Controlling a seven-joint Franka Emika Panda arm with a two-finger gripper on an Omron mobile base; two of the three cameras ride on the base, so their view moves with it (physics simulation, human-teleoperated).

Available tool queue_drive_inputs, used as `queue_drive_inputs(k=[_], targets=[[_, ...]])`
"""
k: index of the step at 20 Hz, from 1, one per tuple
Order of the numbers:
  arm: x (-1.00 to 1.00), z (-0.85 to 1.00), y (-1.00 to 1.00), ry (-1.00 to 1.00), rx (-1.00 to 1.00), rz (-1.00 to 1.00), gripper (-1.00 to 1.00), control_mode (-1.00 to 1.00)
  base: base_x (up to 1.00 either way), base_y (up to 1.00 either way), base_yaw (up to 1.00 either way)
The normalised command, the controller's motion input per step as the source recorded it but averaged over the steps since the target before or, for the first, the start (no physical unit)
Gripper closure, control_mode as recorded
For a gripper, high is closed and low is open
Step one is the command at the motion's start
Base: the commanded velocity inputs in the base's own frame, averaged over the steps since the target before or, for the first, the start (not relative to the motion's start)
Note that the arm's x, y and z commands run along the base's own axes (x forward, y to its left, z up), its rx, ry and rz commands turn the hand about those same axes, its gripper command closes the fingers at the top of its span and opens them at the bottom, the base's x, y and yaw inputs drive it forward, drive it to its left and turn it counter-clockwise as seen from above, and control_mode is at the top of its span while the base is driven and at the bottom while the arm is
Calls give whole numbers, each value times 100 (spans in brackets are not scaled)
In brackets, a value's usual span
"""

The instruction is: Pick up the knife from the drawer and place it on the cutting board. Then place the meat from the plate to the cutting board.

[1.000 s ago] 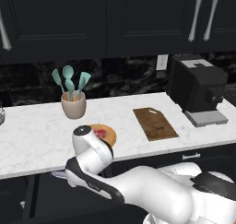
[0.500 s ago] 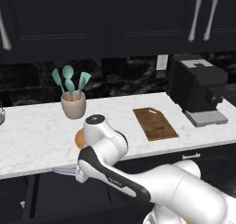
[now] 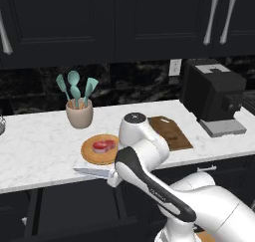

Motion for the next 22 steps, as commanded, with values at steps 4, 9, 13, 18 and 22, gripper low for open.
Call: queue_drive_inputs(k=[4, 9, 13, 18, 22], targets=[[40, 40, -71, -1, 0, -8, 100, -100, 0, 0, 0], [60, 35, -75, 4, 0, -18, 100, -100, 0, 0, 0], [34, 15, -85, 5, 1, -21, 100, -100, 0, 0, 0], [36, 0, -83, 9, 0, -21, 100, -100, 0, 0, 0], [42, 0, -86, 9, 0, -18, 100, -100, 0, 0, 0]])
